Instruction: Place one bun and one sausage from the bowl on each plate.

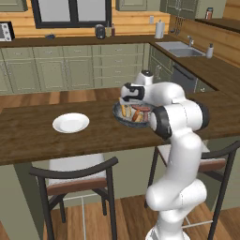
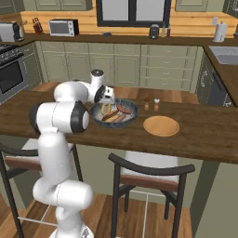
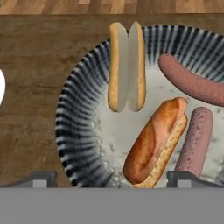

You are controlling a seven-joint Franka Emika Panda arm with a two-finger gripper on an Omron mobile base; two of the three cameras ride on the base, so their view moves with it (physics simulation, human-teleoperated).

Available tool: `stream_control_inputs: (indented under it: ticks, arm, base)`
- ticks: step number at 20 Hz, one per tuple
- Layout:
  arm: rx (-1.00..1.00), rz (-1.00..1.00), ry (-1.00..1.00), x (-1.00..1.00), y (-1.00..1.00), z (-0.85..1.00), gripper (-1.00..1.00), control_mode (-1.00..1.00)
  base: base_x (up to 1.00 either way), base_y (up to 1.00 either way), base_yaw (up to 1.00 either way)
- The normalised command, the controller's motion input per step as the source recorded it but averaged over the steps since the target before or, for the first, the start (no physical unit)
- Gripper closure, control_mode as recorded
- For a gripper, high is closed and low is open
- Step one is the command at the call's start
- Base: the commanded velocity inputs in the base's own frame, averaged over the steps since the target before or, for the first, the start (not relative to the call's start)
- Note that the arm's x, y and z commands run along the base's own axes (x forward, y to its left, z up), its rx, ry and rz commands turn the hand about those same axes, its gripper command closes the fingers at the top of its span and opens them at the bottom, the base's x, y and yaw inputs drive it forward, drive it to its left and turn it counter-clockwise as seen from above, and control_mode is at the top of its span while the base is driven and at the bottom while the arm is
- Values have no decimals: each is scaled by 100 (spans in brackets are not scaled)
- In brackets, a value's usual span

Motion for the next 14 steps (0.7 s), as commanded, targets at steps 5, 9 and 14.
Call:
stream_control_inputs:
  ticks: [5,9,14]
  arm:
    - [0,0,0,53,1,-16,-100,-100]
    - [0,0,0,46,0,-42,-100,-100]
    - [0,0,0,56,0,-50,-100,-100]
  base:
    - [0,0,0]
    - [0,0,0]
    - [0,0,0]
